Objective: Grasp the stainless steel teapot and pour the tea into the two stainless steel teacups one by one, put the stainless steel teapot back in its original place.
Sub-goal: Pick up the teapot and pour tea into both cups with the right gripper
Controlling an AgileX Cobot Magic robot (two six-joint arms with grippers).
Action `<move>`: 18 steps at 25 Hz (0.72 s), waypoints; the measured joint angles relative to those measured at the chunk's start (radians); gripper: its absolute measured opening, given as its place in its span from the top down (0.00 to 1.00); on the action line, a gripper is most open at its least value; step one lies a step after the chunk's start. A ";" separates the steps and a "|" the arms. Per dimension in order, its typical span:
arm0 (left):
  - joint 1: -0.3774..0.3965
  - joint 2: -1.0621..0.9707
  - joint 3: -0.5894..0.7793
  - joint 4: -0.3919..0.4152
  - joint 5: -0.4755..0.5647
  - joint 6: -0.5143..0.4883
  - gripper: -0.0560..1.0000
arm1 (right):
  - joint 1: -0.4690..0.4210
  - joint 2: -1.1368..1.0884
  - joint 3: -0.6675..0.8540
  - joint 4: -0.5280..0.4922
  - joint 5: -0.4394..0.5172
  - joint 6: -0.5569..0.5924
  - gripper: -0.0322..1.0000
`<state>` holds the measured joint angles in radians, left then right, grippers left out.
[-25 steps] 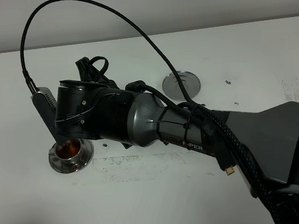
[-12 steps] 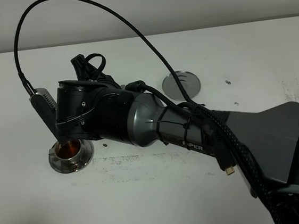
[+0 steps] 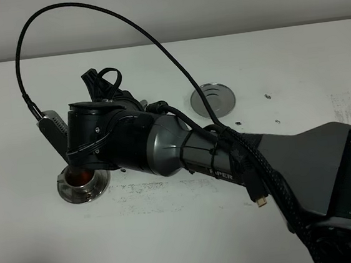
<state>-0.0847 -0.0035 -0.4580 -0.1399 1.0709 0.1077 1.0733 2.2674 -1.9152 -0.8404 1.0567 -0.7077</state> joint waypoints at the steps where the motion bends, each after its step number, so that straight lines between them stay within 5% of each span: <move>1: 0.000 0.000 0.000 0.000 0.000 0.000 0.64 | 0.000 0.000 0.000 -0.007 -0.002 0.000 0.81; 18: 0.000 0.000 0.000 0.000 0.000 0.000 0.64 | 0.001 0.001 0.000 -0.011 -0.007 -0.009 0.81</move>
<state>-0.0847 -0.0035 -0.4580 -0.1399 1.0709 0.1077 1.0745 2.2685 -1.9152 -0.8515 1.0501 -0.7169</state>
